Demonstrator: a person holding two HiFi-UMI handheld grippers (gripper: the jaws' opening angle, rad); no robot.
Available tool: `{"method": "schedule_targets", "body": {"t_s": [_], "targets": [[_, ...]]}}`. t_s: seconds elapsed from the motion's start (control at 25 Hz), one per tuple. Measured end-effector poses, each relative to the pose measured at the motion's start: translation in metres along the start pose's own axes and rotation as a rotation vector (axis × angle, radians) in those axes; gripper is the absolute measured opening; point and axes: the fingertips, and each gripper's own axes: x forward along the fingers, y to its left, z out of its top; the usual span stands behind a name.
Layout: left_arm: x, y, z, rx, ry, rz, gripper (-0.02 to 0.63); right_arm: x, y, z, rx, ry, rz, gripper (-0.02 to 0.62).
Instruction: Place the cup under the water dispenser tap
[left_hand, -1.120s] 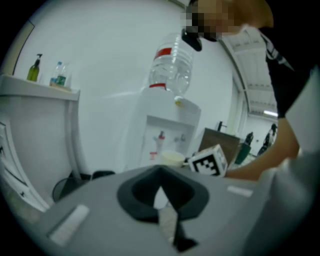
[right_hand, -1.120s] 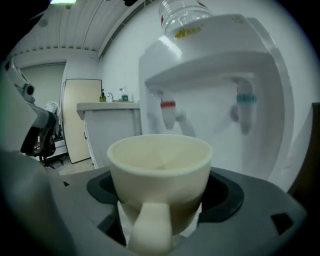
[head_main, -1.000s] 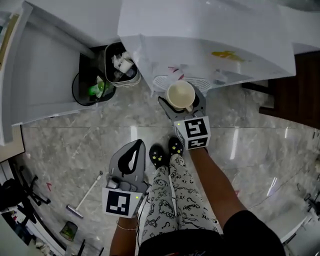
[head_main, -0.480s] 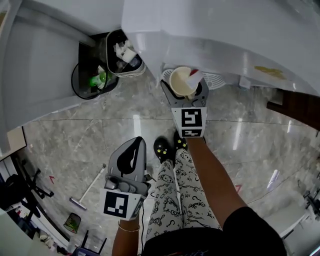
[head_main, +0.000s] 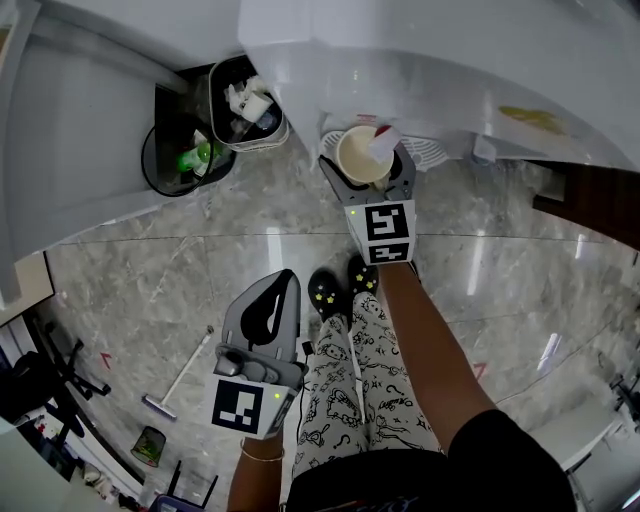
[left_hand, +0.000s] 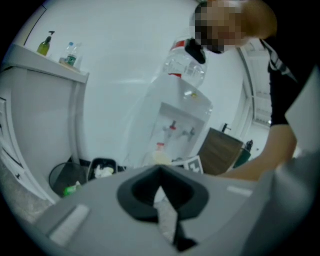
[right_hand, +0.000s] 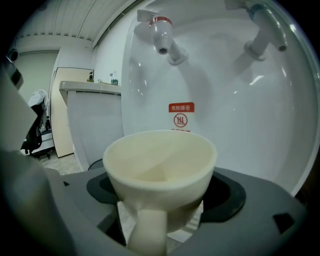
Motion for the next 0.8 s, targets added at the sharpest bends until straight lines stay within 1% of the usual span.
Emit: {"method": "schedule_targets", "body": {"t_s": [0.12, 0.28, 0.36, 0.4, 0.52, 0.6, 0.68, 0.8], "targets": [[-0.003, -0.004, -0.007, -0.001, 0.021, 0.0, -0.012, 0.003, 0.0, -0.01, 0.014, 0.066, 0.001, 0.428], [-0.007, -0.005, -0.01, 0.003, 0.03, -0.002, -0.012, 0.005, -0.002, -0.009, 0.033, 0.1, -0.02, 0.428], [-0.008, -0.005, -0.01, -0.003, 0.028, 0.005, -0.012, 0.004, 0.0, -0.009, 0.045, 0.109, -0.012, 0.428], [-0.008, -0.005, -0.009, -0.005, 0.026, 0.007, -0.012, 0.003, 0.001, -0.009, 0.068, 0.104, 0.0, 0.428], [-0.008, -0.008, -0.008, 0.003, 0.025, 0.005, -0.012, -0.002, 0.0, -0.007, 0.19, 0.078, 0.049, 0.428], [-0.008, -0.009, -0.007, 0.002, 0.025, 0.009, -0.012, -0.004, 0.0, -0.007, 0.224, 0.086, 0.063, 0.428], [-0.008, -0.011, -0.007, -0.008, 0.021, 0.011, -0.012, -0.004, 0.001, -0.009, 0.217, 0.108, 0.062, 0.43], [-0.008, -0.015, -0.008, -0.007, 0.023, 0.004, -0.012, 0.003, -0.004, -0.008, 0.176, 0.132, 0.04, 0.428]]}}
